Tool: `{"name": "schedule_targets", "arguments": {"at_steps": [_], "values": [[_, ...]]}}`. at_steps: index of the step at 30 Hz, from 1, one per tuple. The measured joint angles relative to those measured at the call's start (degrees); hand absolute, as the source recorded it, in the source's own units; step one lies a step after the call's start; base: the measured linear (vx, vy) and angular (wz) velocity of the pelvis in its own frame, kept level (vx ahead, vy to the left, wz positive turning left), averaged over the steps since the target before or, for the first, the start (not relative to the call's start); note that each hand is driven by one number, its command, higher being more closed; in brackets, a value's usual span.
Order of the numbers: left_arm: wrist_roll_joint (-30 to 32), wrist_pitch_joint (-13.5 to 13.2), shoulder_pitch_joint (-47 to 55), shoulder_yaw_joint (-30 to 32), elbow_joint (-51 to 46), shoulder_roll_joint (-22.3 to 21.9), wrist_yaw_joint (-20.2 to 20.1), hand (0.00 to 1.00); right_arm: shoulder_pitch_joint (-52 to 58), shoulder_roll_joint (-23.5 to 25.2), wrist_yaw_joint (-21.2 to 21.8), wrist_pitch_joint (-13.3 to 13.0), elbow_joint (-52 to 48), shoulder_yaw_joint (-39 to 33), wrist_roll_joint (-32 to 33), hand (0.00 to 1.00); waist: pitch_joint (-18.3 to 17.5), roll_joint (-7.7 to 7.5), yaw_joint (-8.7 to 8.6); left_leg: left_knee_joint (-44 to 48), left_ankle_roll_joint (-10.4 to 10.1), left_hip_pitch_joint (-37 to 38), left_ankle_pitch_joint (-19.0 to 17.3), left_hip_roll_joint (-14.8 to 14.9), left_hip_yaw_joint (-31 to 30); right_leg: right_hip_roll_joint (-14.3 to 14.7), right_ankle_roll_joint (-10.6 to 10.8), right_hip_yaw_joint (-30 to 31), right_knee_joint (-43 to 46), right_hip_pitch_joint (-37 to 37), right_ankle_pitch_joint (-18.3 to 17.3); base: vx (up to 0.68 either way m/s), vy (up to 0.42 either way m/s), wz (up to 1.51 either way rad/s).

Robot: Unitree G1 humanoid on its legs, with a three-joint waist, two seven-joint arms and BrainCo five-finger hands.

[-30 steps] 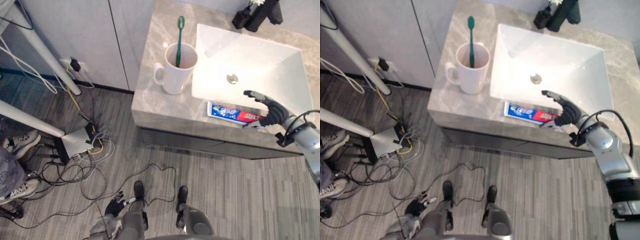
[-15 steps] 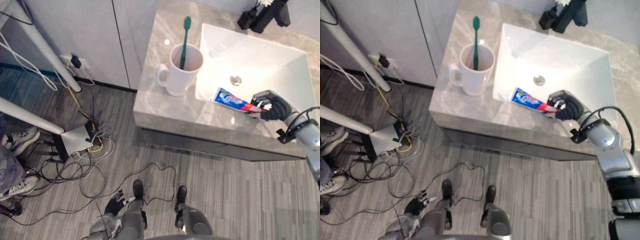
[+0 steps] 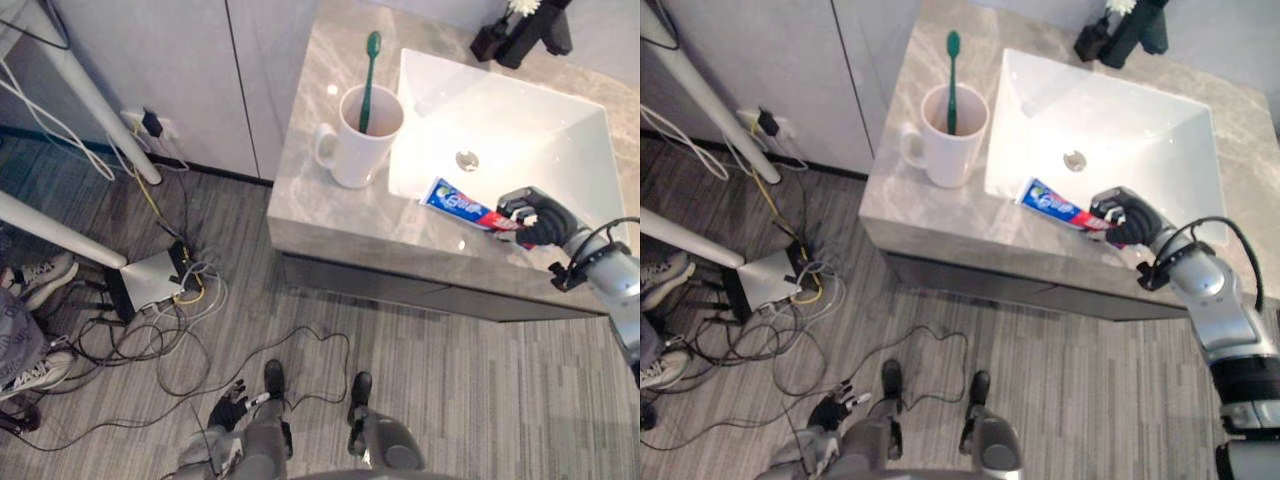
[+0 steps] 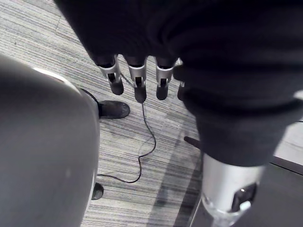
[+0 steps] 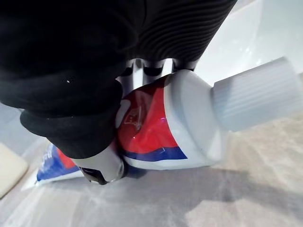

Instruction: Organize washtable

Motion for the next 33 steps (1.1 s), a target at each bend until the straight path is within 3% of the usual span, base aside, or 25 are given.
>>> {"name": "schedule_targets", "arguments": {"at_steps": [5,10,16,22,25,28,33], "values": [[0.4,0.0,0.2,0.3,0.2,-0.4,1.2,0.0,-3.1,4.7,-4.1,0.0,0.1,-9.1,5.1,1.0,-0.2,0.38,-0.43,0.0,0.4,0.3,0.6,-0.1,-0.4,-0.1,0.0,-0.4,0.2,0.5,0.0,0.0,0.001,0.04],[1.7,0.1,1.0,2.5,0.6,-2.4,2.2,0.0,-8.1,5.7,-13.2,-0.1,-3.0,-19.7,9.0,1.0,-1.4,2.18,-0.35,0.0,0.4,2.3,0.6,-0.1,-1.7,-0.2,0.0,-1.6,0.1,3.2,0.1,0.01,0.016,0.12],[2.6,0.5,2.8,6.4,1.2,-5.2,2.6,0.0,-9.4,7.9,-15.4,-1.1,-10.5,-20.3,8.9,1.0,-4.0,4.88,-0.38,-0.4,0.4,4.7,0.5,0.5,-2.1,0.1,0.1,-1.9,-0.3,6.0,-0.1,-0.01,0.003,0.02],[-1.3,0.8,5.1,10.5,0.4,-6.0,4.7,0.0,-9.3,8.7,-15.9,-1.1,-10.7,-19.2,9.2,1.0,-6.9,5.73,-0.49,-0.5,-0.4,5.7,0.7,0.9,-2.4,0.4,0.4,-2.0,-0.5,7.2,-1.4,-0.05,-0.01,0.02],[-6.9,1.1,9.0,14.7,-10.9,-6.6,6.2,0.0,-9.0,8.9,-15.8,-1.2,-11.9,-19.0,11.5,1.0,-8.4,5.64,-0.17,-0.5,-0.6,6.0,0.8,1.1,-2.9,0.7,0.8,-2.6,-0.9,8.0,-1.7,-0.01,-0.011,0.09],[-11.0,0.8,10.8,20.8,-31.6,-5.9,7.9,0.0,-5.8,11.4,-14.6,-1.3,-16.7,-18.2,13.3,1.0,-10.7,5.52,1.11,-0.5,-0.7,5.7,0.9,0.7,-4.2,0.9,0.8,-4.4,-2.1,9.0,-1.7,0.02,0.001,0.24],[-10.9,-1.2,7.9,25.3,-53.5,-0.7,8.5,0.0,-4.1,17.1,-11.6,-1.2,-20.3,-11.3,13.4,1.0,-12.0,5.69,2.92,-0.4,-0.4,6.7,1.1,0.5,-5.2,0.6,0.7,-5.5,-2.5,11.0,-1.4,0.05,-0.001,0.15]]}}
